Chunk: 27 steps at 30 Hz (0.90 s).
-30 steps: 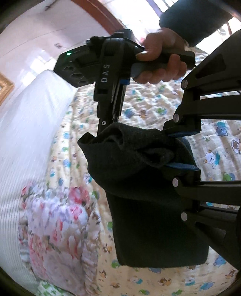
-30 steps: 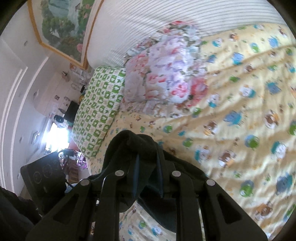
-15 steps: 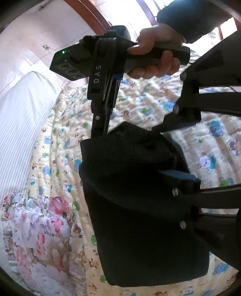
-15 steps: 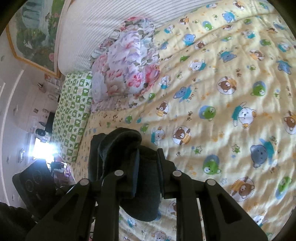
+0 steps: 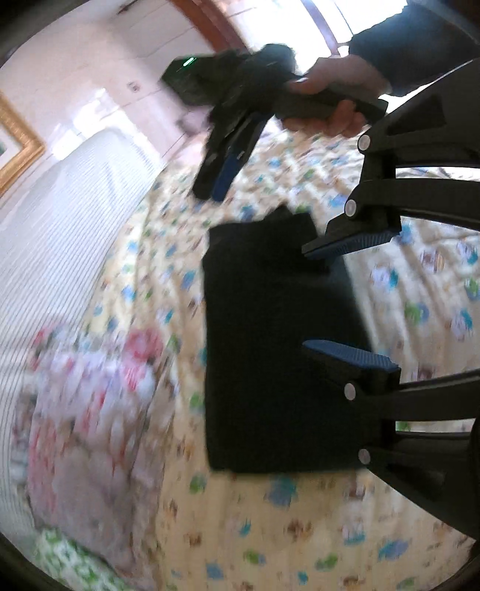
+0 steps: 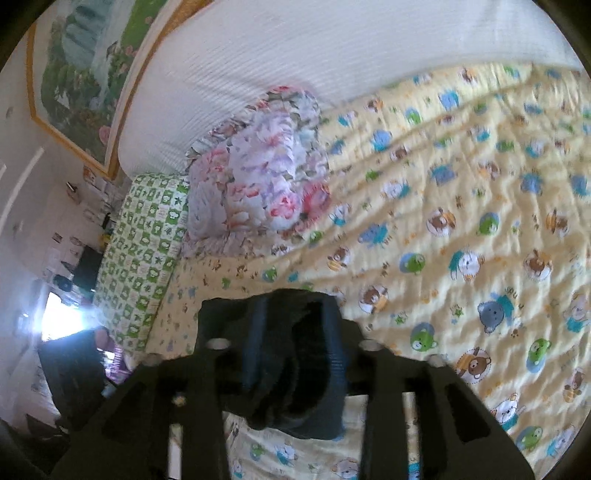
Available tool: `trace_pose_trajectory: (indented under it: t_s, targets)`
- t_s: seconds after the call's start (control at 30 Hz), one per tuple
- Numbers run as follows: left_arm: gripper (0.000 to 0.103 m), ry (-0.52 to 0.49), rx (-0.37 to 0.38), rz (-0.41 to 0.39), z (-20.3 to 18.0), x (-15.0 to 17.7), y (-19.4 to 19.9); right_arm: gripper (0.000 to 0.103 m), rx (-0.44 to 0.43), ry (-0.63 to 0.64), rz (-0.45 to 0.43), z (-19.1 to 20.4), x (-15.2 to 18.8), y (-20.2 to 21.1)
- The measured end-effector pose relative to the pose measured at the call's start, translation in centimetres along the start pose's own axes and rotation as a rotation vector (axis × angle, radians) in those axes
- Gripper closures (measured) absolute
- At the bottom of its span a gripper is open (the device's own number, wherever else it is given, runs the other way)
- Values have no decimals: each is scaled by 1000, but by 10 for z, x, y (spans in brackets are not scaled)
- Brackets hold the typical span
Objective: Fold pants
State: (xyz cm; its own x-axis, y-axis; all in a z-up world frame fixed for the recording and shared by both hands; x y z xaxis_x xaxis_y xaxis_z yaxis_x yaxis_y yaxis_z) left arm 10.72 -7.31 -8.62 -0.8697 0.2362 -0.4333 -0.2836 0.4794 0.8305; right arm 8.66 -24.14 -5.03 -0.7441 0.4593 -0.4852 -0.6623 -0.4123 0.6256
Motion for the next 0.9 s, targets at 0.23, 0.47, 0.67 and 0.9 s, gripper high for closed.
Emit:
trace_pose_trajectory:
  t_s: [0.23, 0.47, 0.67, 0.9]
  targets:
    - [54, 121, -82, -1, 67, -9, 3, 38, 157, 64, 83, -2, 24, -25]
    - [51, 166, -78, 52, 90, -5, -14, 38, 141, -35, 120, -22, 56, -30]
    - [38, 185, -101, 94, 101, -2, -29, 38, 131, -68, 130, -23, 62, -30]
    - [33, 215, -42, 166, 110, -6, -56, 38, 49, -167, 145, -26, 70, -41]
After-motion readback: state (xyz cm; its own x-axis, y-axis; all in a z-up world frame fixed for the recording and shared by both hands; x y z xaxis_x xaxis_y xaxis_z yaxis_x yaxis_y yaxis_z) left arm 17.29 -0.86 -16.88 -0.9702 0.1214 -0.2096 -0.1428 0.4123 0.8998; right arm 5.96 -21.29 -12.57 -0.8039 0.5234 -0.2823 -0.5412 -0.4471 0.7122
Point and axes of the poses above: each gripper's, at about its wrist camera, not at the fingertips, and y roughly against the way its jaws point, z to its left, x to its underside, the point moved 8 cm from there along -y, roughly the way its jaws point, and after that the axes turned 9 degrees about -x, right-handed, at the moved point
